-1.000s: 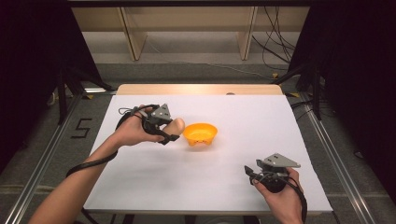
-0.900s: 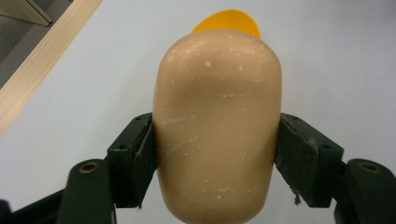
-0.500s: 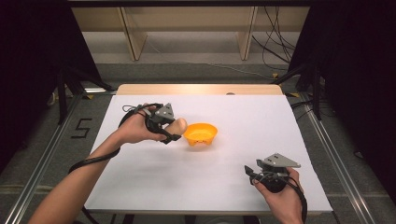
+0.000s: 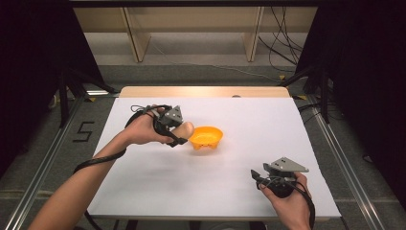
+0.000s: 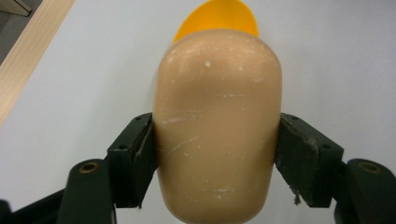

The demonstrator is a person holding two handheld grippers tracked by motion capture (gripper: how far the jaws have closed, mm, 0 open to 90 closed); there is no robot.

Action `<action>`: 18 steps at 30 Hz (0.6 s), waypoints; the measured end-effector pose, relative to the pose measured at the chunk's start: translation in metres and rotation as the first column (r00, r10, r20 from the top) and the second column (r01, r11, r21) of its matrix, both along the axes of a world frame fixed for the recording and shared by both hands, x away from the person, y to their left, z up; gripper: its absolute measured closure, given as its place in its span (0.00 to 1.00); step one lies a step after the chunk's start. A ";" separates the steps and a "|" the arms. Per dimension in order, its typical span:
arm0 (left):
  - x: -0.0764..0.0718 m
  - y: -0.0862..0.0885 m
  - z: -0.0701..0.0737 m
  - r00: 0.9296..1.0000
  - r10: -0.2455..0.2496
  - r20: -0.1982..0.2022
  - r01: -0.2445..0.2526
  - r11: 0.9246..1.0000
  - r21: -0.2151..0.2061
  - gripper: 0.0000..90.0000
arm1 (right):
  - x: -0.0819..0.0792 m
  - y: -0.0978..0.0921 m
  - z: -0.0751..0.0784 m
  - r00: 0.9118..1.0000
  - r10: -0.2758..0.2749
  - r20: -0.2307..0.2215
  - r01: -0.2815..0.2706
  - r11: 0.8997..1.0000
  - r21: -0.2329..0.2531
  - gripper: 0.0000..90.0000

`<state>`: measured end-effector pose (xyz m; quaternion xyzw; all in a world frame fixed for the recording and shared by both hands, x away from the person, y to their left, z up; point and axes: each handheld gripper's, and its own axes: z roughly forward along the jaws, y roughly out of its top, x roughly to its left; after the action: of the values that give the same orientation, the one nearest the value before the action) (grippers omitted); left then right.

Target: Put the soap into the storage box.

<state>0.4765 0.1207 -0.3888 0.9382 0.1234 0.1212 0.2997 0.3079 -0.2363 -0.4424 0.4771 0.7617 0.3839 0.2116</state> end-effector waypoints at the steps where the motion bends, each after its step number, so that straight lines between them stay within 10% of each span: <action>1: 0.000 -0.001 0.000 1.000 -0.002 0.004 0.002 1.000 0.001 0.36 | 0.000 0.000 0.000 1.000 -0.001 -0.002 0.001 1.000 0.003 0.53; 18: 0.005 -0.009 0.001 1.000 -0.019 0.005 0.019 1.000 0.015 0.36 | 0.000 0.000 -0.001 1.000 -0.011 0.013 0.011 1.000 0.002 0.53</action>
<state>0.4813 0.1116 -0.3879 0.9412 0.1128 0.1216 0.2942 0.3080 -0.2364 -0.4436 0.4789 0.7573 0.3865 0.2183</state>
